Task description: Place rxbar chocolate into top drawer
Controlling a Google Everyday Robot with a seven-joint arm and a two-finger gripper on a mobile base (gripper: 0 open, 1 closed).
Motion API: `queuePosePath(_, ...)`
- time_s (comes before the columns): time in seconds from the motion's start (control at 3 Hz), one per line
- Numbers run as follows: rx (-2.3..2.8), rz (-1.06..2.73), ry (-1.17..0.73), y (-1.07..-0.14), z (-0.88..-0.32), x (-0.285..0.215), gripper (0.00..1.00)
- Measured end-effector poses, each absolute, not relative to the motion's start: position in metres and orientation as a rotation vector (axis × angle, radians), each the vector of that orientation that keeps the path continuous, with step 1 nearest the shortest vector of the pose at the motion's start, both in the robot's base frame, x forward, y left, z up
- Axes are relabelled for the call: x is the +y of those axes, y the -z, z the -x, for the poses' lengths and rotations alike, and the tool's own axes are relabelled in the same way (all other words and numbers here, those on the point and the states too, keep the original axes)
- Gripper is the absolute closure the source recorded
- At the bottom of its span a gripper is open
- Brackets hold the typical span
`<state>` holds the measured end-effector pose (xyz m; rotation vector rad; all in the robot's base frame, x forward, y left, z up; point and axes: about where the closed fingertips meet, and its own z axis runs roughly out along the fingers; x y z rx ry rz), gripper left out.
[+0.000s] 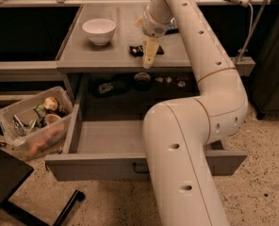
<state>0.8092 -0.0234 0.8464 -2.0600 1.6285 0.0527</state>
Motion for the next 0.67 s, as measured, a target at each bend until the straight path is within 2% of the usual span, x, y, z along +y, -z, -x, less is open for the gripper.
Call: queuePosePath(0.67,1.658,1.957,0.03,-0.887,-0.811,-0.054,0.0)
